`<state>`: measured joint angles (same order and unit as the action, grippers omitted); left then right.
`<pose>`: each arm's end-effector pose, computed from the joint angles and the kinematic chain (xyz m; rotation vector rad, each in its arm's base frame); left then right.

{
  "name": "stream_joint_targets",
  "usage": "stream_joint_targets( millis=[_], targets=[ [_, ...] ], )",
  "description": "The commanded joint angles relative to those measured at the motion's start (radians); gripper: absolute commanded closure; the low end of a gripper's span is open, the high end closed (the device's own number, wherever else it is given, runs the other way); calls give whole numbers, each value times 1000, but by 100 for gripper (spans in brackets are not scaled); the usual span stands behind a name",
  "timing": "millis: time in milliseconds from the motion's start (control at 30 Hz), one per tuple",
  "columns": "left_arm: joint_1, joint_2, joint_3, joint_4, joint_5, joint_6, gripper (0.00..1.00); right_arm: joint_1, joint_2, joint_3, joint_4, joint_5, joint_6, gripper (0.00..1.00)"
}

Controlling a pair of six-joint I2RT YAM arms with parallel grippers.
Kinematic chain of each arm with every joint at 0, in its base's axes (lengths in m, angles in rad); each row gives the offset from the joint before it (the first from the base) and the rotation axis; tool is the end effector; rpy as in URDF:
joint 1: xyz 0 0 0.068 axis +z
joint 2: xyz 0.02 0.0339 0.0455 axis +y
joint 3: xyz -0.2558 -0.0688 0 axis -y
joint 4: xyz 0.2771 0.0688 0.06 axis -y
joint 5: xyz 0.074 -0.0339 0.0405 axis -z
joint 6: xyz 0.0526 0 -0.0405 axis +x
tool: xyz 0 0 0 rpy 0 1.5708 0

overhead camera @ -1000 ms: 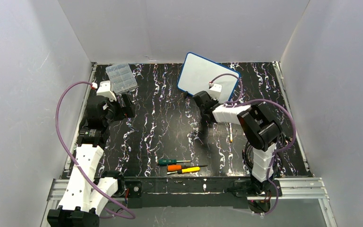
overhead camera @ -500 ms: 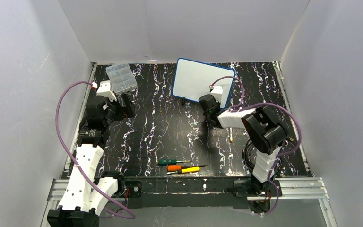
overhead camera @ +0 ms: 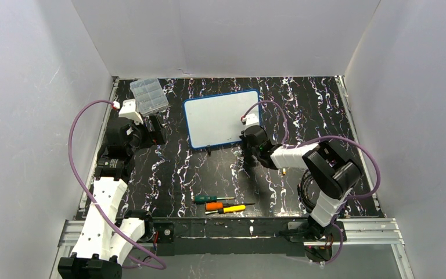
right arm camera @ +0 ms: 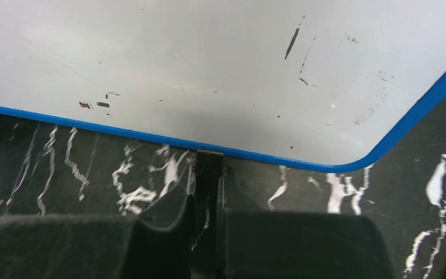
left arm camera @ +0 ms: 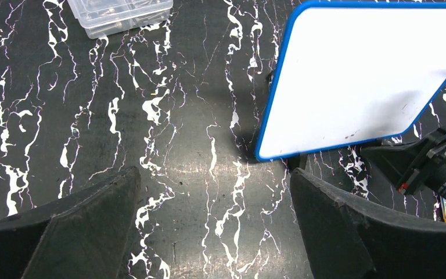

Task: Write a sentence on the whiteboard
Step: Move the whiteboard to the center of the board.

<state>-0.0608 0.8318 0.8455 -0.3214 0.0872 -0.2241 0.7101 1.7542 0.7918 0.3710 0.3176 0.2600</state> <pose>0.2437 -0.0194 0.3281 -0.0938 1.8843 -0.2773 0.2967 0.2334 0.1028 -0.2981 2.1166 0.2275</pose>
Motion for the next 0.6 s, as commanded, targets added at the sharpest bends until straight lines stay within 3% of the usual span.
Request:
stream_joint_targets(
  millis=[0, 100, 233, 400, 567],
  targets=[
    [-3, -7, -10, 7, 6, 5, 1, 48, -29, -47, -76, -170, -83, 99],
    [-2, -6, -10, 7, 9, 3, 1, 59, -53, -50, -115, -146, -85, 98],
    [-2, -5, -11, 7, 16, 1, 1, 69, -115, -53, -171, -124, -74, 55],
    [-4, -6, -12, 5, 23, 0, 1, 74, -266, -83, -281, -140, -37, 39],
    [-7, -5, -11, 3, 31, -3, 1, 73, -469, -131, -446, -27, 54, 34]
  ],
)
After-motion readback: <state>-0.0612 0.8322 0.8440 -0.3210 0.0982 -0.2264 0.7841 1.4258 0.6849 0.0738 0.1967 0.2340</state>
